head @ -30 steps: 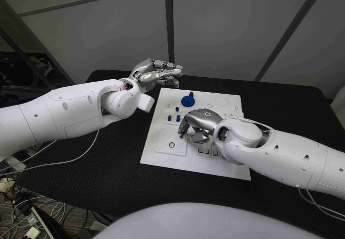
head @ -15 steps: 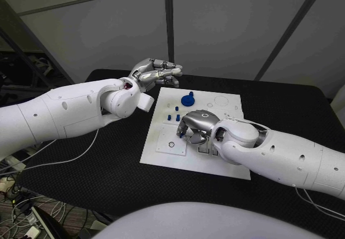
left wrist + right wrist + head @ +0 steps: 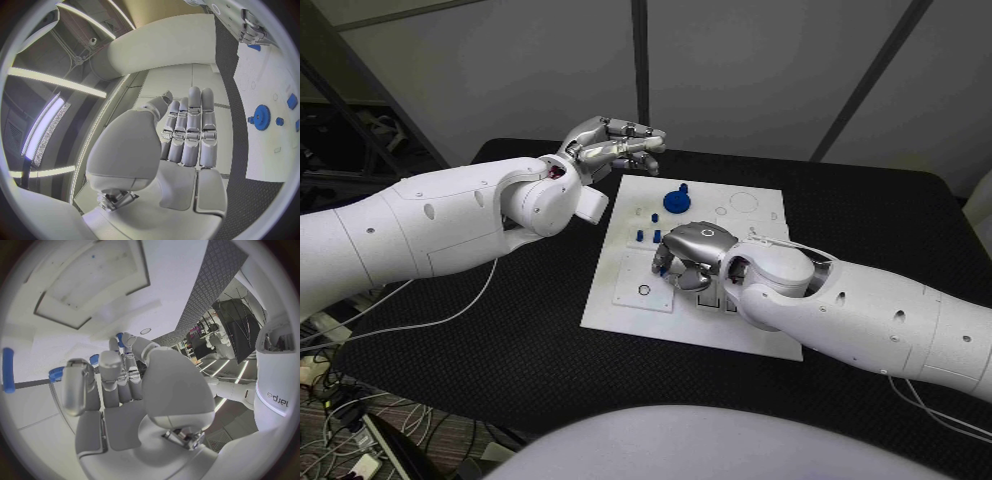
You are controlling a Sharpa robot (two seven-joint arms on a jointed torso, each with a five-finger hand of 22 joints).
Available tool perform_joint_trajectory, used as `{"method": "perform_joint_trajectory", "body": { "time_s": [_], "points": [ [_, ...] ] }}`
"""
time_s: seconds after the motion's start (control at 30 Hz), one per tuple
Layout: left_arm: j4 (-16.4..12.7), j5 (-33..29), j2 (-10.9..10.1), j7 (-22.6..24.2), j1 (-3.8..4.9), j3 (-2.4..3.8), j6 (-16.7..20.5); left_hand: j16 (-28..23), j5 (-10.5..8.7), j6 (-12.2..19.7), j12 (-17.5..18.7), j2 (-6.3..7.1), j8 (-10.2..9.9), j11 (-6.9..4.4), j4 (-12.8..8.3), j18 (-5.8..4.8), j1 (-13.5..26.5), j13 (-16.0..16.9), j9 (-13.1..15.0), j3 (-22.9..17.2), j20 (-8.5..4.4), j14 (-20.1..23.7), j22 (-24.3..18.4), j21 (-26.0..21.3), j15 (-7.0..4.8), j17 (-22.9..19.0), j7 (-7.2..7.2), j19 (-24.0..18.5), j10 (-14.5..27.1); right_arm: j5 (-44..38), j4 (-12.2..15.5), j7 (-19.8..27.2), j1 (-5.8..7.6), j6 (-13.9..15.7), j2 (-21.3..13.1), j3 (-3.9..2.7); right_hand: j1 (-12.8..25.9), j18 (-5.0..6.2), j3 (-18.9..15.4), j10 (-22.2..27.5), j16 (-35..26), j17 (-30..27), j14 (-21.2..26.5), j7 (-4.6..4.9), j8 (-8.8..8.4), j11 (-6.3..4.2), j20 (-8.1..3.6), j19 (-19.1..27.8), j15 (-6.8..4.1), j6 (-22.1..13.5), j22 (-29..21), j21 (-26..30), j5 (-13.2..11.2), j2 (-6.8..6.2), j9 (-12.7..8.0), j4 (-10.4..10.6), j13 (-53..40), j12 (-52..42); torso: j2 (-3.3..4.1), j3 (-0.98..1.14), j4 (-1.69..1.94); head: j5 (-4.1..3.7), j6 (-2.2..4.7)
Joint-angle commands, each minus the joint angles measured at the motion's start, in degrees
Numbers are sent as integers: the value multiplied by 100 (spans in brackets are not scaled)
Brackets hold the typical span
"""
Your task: Assemble the parts on the task board
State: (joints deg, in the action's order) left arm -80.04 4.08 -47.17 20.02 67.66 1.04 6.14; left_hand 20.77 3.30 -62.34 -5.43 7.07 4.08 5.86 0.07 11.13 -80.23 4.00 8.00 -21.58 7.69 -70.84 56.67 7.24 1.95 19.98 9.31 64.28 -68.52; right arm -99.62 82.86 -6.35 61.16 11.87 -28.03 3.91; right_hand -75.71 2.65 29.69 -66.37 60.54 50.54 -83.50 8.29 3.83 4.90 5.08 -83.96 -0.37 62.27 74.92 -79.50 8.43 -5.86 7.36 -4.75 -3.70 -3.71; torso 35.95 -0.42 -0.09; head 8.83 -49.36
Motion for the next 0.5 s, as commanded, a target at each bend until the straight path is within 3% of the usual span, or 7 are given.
{"method": "perform_joint_trajectory", "body": {
  "time_s": [0.03,0.2,0.27,0.33,0.5],
  "points": [
    [-1,-30,-3,0,12,8,-82,-41,-36,50,32,-37,-20,11,0,-90,5,-7,9,33,5,-33,-7,-35,11,-1,2,31,36,-38,-8,-1,-15,182,-10,16,20,100,1,480,-336,-415,139,106,-34,110,100,155,107,-291,511,451,-66,-179,-89,5,18,21,-5,1,-5,-1,17],
    [3,-30,-6,-16,12,8,-99,-55,-37,55,34,-42,-21,14,0,-91,9,-7,8,42,8,-34,-21,-48,13,0,5,32,41,-26,25,39,-16,550,-61,16,-36,182,-93,837,-621,-782,246,147,-23,173,179,333,138,-431,269,814,-115,-289,-144,-13,4,-5,-5,4,-2,-8,32],
    [10,-30,-7,-32,12,8,-125,-60,-37,57,35,-45,-21,15,2,-91,13,-7,8,45,9,-34,-25,-52,15,0,6,32,42,26,54,97,-17,882,-102,17,-42,199,-136,888,-681,-867,261,150,-21,178,188,365,142,-443,217,890,-116,-308,-154,0,-1,-20,-7,4,-3,-12,36],
    [24,-30,-5,-47,12,8,-151,-62,-37,58,35,-46,-21,15,2,-91,15,-7,8,47,9,-34,-28,-54,15,0,7,32,43,74,88,154,-21,1137,-143,16,-51,209,-161,908,-719,-918,273,162,-16,183,192,386,144,-439,183,938,-112,-319,-157,7,-4,-31,-6,3,-8,-14,38],
    [52,-30,6,-69,11,7,-185,-62,-37,58,35,-46,-21,15,2,-91,15,-7,8,47,9,-34,-28,-54,15,0,7,32,43,151,194,248,-26,1461,-255,15,-77,201,-185,899,-706,-910,260,157,-1,179,195,362,143,-403,201,907,-98,-314,-157,19,-13,-68,-4,4,-8,-24,45]
  ]
}}
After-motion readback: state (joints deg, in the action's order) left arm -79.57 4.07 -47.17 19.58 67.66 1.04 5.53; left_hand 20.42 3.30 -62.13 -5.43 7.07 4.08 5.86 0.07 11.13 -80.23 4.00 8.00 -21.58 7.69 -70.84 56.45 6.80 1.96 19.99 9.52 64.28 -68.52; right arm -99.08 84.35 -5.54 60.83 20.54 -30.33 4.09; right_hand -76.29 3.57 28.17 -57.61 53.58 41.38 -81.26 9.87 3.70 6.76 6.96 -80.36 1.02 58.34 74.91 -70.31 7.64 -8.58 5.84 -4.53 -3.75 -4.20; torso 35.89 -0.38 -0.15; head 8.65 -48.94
